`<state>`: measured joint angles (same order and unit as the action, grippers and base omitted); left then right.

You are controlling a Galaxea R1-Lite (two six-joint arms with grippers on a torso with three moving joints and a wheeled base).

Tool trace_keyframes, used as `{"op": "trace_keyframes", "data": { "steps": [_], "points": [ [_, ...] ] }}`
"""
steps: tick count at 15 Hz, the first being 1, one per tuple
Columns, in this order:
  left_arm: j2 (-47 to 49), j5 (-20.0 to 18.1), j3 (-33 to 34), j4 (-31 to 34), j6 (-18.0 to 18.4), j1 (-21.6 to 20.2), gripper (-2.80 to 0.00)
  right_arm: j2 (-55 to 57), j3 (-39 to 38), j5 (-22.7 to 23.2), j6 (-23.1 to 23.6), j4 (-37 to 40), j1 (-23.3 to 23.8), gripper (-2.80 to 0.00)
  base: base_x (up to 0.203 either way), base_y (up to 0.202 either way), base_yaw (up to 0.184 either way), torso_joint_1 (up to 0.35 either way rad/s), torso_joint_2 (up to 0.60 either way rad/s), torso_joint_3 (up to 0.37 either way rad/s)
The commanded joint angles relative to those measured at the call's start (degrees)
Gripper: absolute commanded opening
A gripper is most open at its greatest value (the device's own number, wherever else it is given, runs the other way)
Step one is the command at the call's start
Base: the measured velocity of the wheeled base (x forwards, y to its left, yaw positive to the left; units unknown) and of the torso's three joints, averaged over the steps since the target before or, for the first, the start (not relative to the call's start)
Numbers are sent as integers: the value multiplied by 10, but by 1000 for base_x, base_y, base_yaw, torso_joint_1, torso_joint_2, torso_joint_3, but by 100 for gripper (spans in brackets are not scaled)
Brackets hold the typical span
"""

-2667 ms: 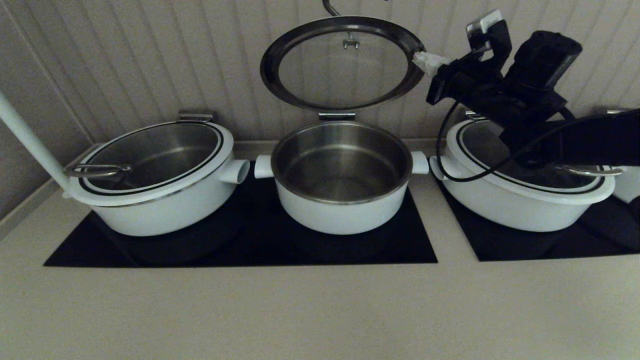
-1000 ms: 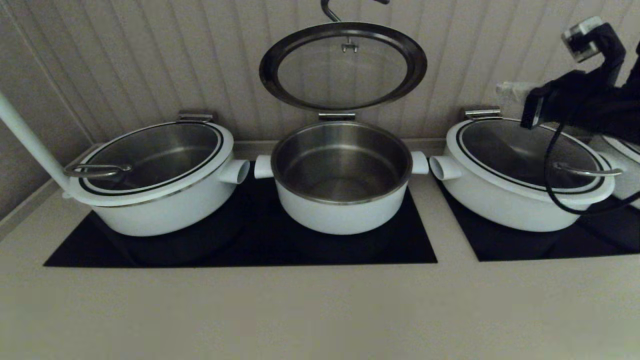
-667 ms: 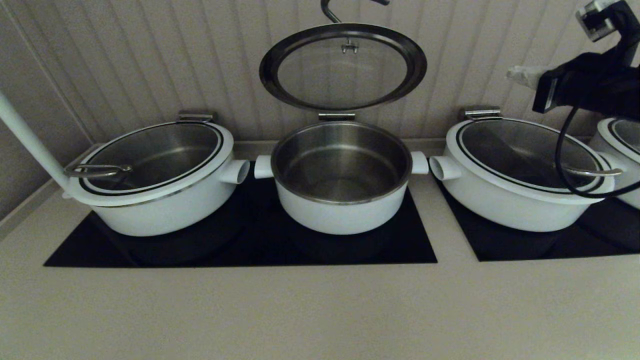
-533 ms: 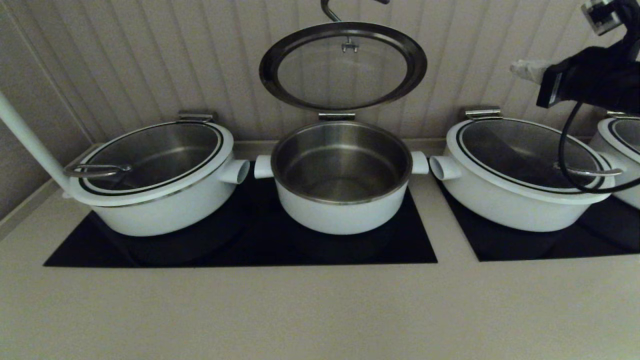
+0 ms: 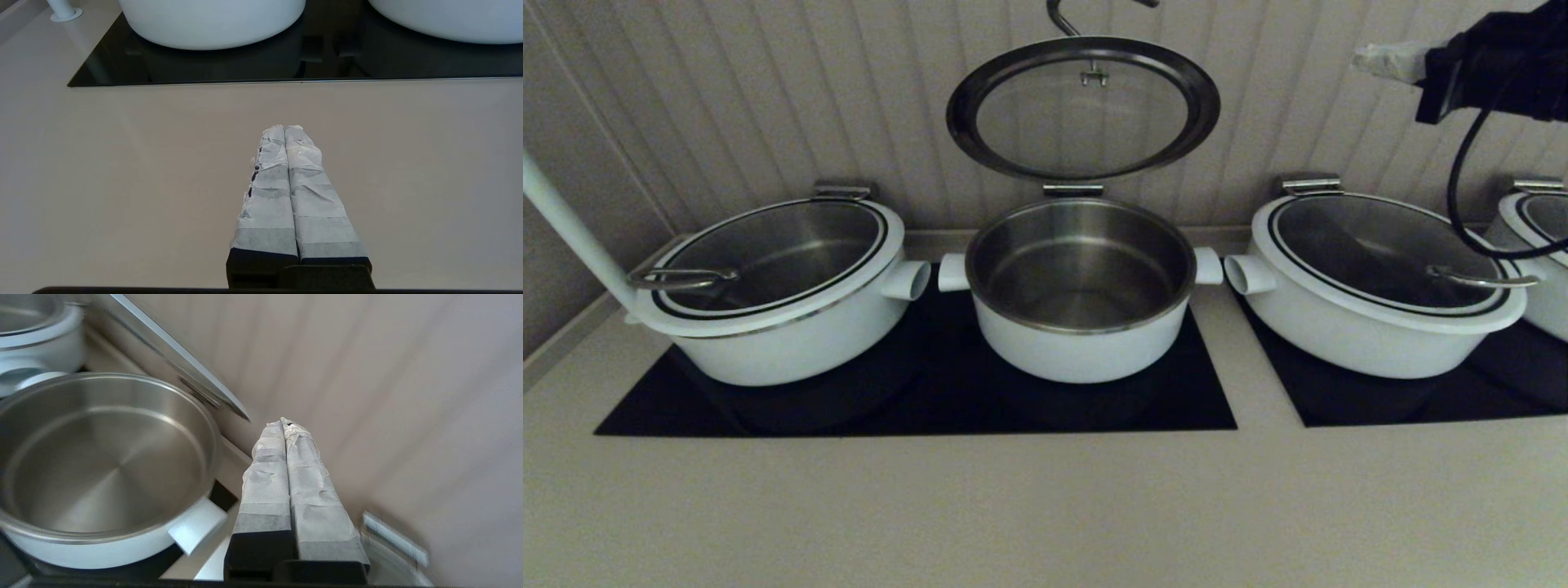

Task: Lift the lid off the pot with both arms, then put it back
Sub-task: Close the pot lid

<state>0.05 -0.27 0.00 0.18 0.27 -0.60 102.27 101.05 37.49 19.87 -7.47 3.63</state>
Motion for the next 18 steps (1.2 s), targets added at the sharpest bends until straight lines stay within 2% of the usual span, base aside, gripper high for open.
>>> {"op": "trace_keyframes", "data": {
  "steps": [1,3,4,11,18],
  "points": [
    [0,0,0,0,0,0,-280,63,89,47,20,17,0,-280,0,0,0,0,0,0],
    [0,0,0,0,0,0,-280,93,121,136,32,29,-11,-280,0,0,0,0,0,0],
    [0,0,0,0,0,0,-280,98,120,145,34,29,-28,-280,0,0,0,0,0,0],
    [0,0,0,0,0,0,-280,153,120,148,36,-105,-94,-280,0,0,0,0,0,0],
    [0,0,0,0,0,0,-280,134,120,141,33,-99,-79,-280,0,0,0,0,0,0]
  ]
}}
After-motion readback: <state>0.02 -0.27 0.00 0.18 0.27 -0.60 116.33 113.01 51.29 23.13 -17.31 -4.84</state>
